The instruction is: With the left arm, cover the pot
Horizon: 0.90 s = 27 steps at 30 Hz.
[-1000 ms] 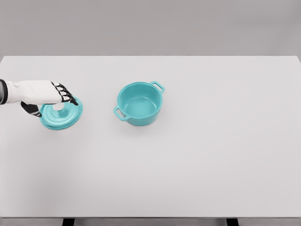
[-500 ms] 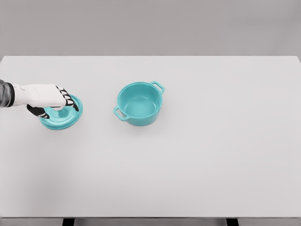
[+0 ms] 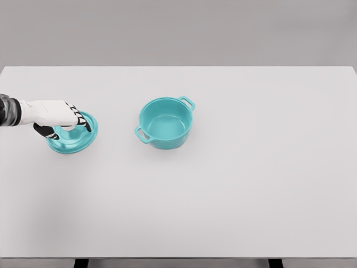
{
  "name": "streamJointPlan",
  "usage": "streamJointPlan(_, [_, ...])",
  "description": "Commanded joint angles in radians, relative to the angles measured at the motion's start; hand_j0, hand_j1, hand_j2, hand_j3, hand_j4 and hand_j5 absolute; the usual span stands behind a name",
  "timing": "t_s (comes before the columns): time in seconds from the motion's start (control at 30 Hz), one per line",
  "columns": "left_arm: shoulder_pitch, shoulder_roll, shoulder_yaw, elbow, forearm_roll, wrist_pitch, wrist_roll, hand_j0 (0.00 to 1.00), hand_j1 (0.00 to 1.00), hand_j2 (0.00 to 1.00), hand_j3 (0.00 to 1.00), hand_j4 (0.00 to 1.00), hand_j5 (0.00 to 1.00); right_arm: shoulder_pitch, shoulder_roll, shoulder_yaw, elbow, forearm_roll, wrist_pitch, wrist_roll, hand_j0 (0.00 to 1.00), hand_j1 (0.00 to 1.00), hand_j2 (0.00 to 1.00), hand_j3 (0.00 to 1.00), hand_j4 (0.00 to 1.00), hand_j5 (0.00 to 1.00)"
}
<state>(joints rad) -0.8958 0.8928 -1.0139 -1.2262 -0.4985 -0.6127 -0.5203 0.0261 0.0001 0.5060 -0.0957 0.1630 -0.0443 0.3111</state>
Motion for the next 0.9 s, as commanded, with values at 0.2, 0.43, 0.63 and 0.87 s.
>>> streamJointPlan(0.2, [0.000,0.000,0.002,0.002,0.003,0.002,0.000,0.76,0.76,0.76,0.76,0.76,0.76,0.000,0.000,0.000,-0.001,0.000,0.000,0.000,1.00,1.00,1.00,1.00,1.00,1.00])
streamJointPlan(0.43, [-0.002,0.000,0.002,0.002,0.006,0.002,0.000,0.70,0.70,0.70,0.70,0.70,0.70,0.000,0.000,0.000,-0.001,0.000,0.000,0.000,1.00,1.00,1.00,1.00,1.00,1.00])
streamJointPlan(0.63, [-0.002,-0.002,0.002,0.002,0.005,0.002,0.000,0.63,0.63,0.63,0.63,0.63,0.63,0.000,0.000,0.000,0.001,0.000,0.000,0.000,1.00,1.00,1.00,1.00,1.00,1.00])
streamJointPlan(0.87, [-0.002,-0.002,0.002,0.002,0.006,0.002,-0.001,0.54,0.54,0.54,0.54,0.54,0.54,0.000,0.000,0.000,0.001,0.000,0.000,0.000,1.00,1.00,1.00,1.00,1.00,1.00])
